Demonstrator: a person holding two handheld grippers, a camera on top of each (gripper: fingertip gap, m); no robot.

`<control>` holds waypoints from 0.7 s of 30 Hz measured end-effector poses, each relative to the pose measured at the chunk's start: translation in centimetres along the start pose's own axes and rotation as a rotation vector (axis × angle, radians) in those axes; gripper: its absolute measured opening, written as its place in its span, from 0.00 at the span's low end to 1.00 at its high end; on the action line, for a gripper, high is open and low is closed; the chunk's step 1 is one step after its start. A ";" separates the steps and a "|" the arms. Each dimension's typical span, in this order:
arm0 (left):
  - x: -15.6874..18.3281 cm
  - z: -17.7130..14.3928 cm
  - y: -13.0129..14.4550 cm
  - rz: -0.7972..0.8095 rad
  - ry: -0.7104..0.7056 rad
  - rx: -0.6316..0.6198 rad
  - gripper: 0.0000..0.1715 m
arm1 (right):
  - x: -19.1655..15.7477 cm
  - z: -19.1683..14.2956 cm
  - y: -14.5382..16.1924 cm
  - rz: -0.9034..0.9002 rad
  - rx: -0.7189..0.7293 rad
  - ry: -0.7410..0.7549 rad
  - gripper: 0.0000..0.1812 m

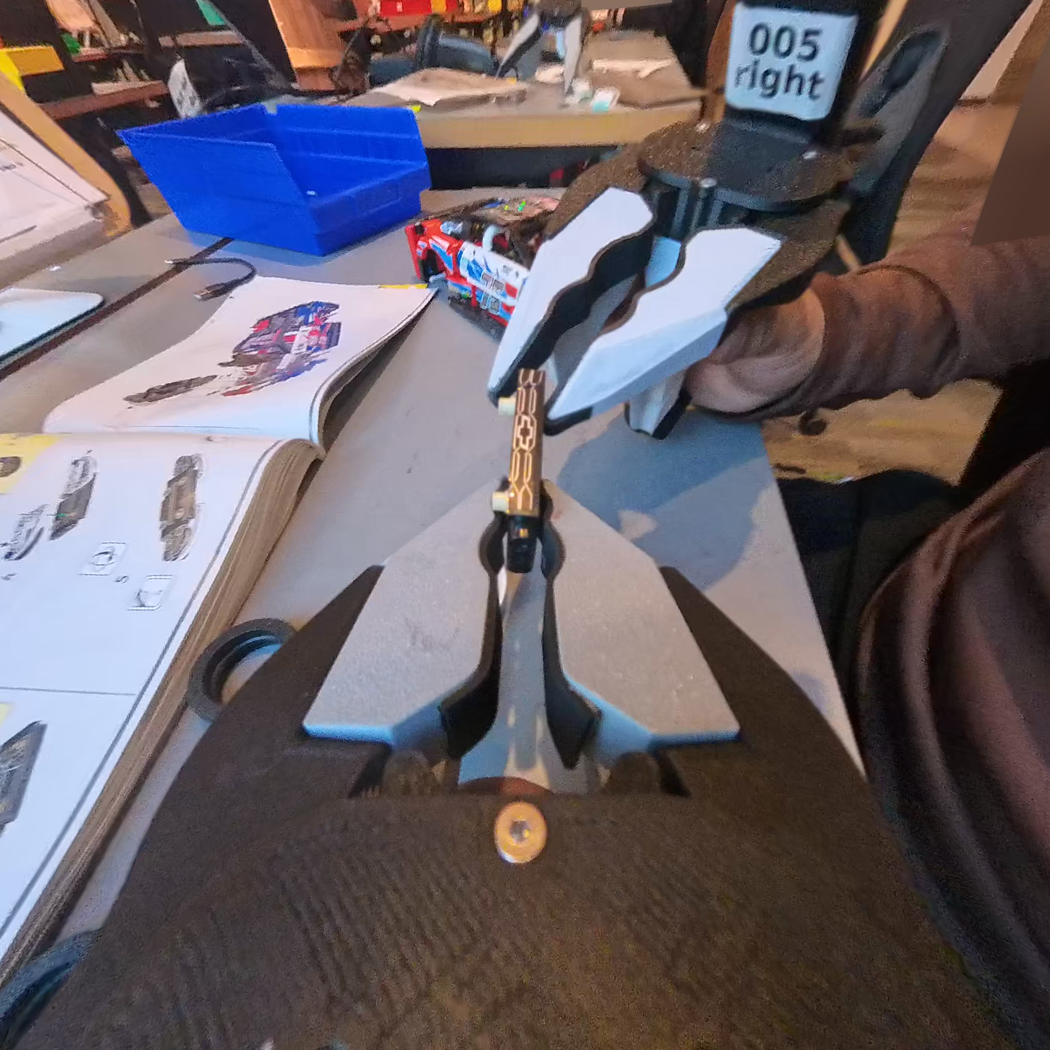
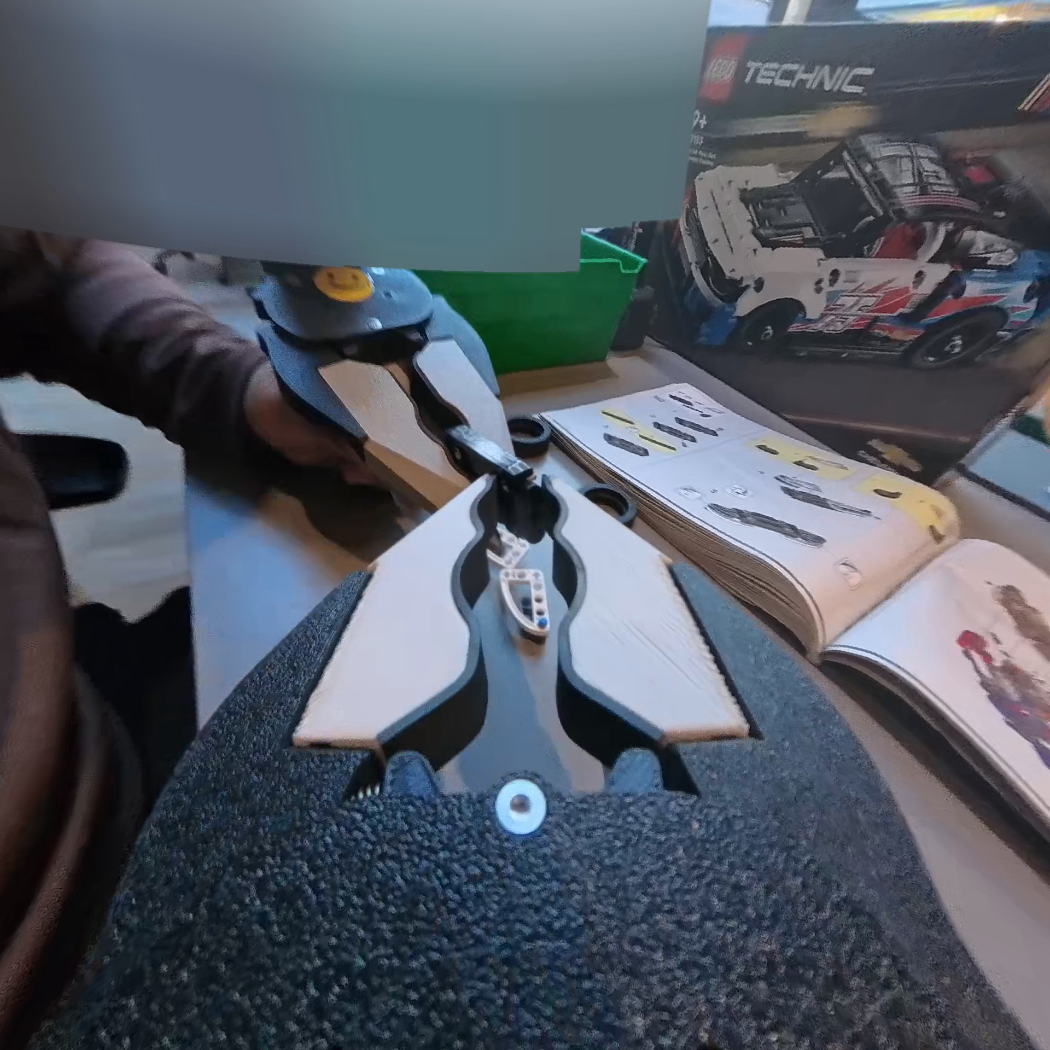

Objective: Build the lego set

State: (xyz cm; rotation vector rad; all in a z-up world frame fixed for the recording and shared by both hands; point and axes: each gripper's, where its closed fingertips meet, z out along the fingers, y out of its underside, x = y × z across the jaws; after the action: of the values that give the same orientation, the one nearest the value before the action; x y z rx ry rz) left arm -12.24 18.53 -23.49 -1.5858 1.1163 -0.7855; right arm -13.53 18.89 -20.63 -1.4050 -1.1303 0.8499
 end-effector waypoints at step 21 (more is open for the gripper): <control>-0.7 -0.1 -0.9 -0.428 0.130 0.084 0.03 | 1.9 -0.3 0.5 0.406 -0.070 -0.096 0.05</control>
State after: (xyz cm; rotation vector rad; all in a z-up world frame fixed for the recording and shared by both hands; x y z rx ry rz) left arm -12.31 19.22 -22.55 -1.7450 0.8270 -1.2158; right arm -12.63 20.63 -20.90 -1.6992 -0.9655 1.1828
